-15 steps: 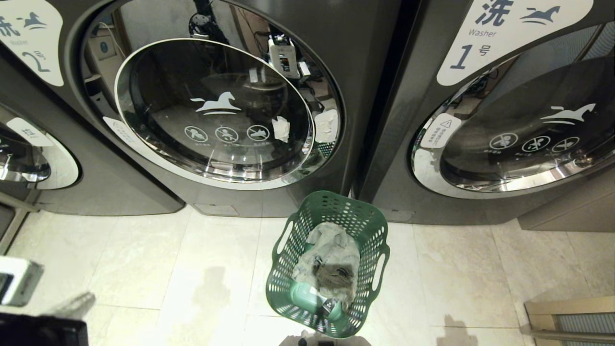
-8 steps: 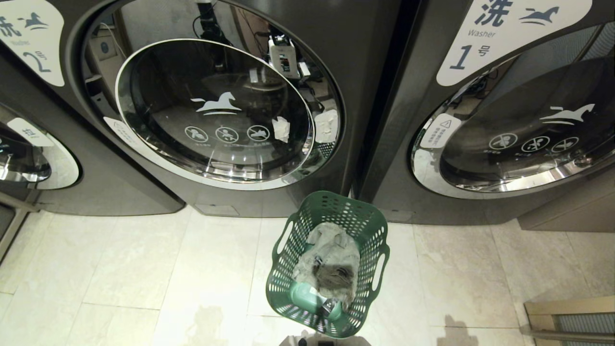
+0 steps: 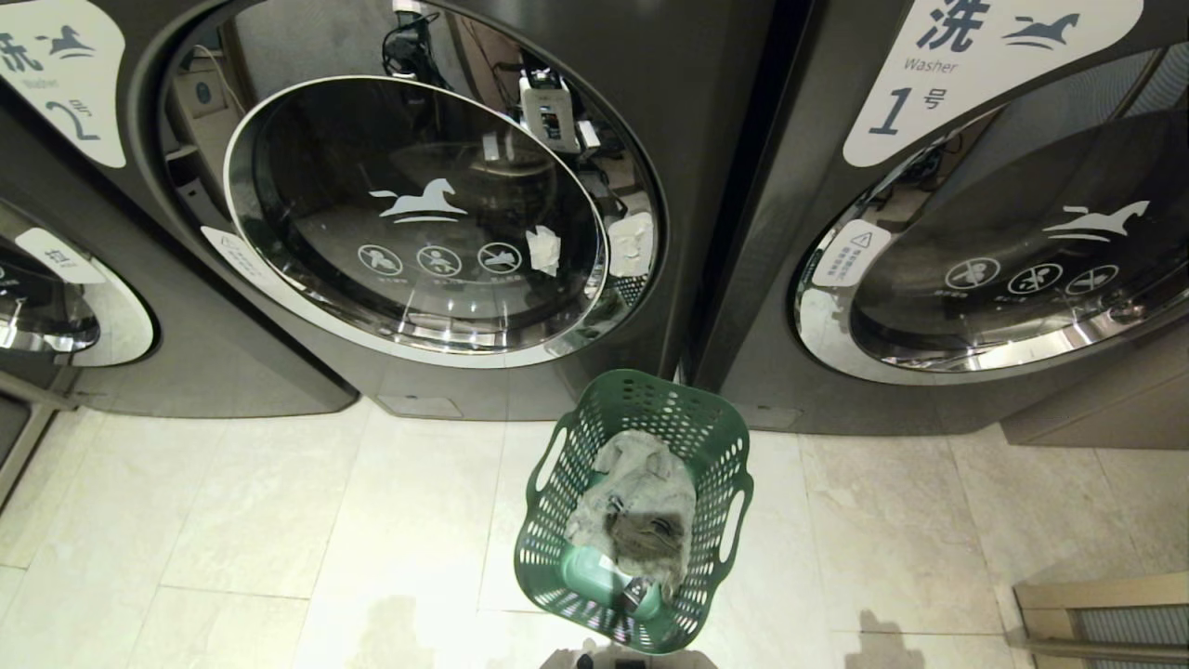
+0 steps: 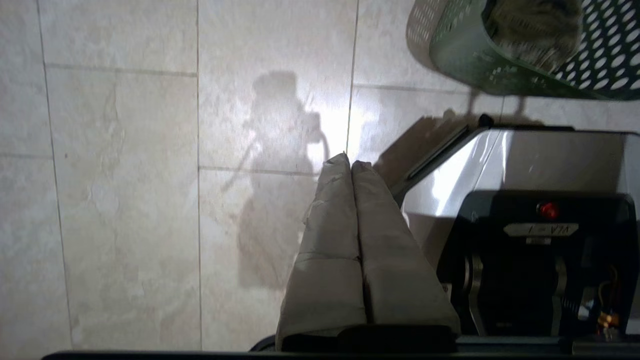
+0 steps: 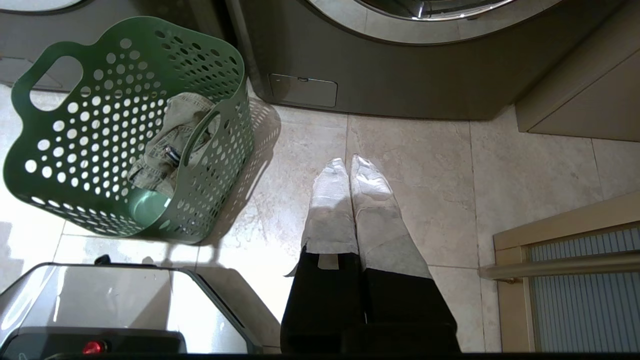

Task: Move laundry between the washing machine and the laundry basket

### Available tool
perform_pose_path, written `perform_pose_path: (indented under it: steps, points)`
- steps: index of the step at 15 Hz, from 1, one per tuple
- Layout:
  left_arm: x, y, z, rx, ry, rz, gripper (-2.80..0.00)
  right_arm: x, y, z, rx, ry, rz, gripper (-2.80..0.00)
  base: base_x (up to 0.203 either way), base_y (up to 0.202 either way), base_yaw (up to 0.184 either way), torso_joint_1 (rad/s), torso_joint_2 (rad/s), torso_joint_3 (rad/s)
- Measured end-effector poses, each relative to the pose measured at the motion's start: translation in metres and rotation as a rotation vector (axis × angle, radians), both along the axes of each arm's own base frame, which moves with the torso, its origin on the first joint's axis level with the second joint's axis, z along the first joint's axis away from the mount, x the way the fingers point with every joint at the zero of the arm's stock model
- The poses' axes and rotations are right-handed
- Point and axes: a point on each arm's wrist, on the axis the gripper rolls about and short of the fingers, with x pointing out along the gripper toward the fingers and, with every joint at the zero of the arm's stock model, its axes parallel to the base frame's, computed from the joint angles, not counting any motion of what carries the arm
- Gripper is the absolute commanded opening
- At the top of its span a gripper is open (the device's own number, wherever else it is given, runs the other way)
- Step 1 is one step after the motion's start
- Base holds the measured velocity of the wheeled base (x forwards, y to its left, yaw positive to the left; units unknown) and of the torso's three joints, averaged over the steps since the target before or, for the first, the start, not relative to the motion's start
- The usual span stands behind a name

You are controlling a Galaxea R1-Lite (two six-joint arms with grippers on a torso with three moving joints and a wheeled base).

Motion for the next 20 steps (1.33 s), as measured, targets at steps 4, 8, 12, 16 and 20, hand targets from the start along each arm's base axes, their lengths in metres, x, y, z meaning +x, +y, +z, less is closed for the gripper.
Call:
perform_pose_path:
  steps: [4,8,12,16,20]
  points:
    - [-0.024,0.0,0.0,0.022,-0.305,-0.042,-2.8,0.0,0.0,0.0,-0.003,0.001,0.001,-2.8,0.0,0.0,0.0,0.0,0.0,0.0]
    - [-0.034,0.0,-0.002,0.029,-0.444,-0.045,-2.8,0.0,0.0,0.0,0.009,-0.001,0.001,-2.8,0.0,0.0,0.0,0.0,0.0,0.0]
    - [-0.036,0.0,-0.002,-0.007,-0.471,-0.005,-2.8,0.0,0.0,0.0,0.015,0.0,0.0,-2.8,0.0,0.0,0.0,0.0,0.0,0.0]
    - [-0.036,0.001,-0.002,-0.012,-0.475,-0.002,-2.8,0.0,0.0,0.0,0.018,0.0,-0.001,-2.8,0.0,0.0,0.0,0.0,0.0,0.0]
    - [-0.036,0.001,-0.002,-0.008,-0.477,-0.003,-2.8,0.0,0.0,0.0,0.016,0.0,-0.001,-2.8,0.0,0.0,0.0,0.0,0.0,0.0]
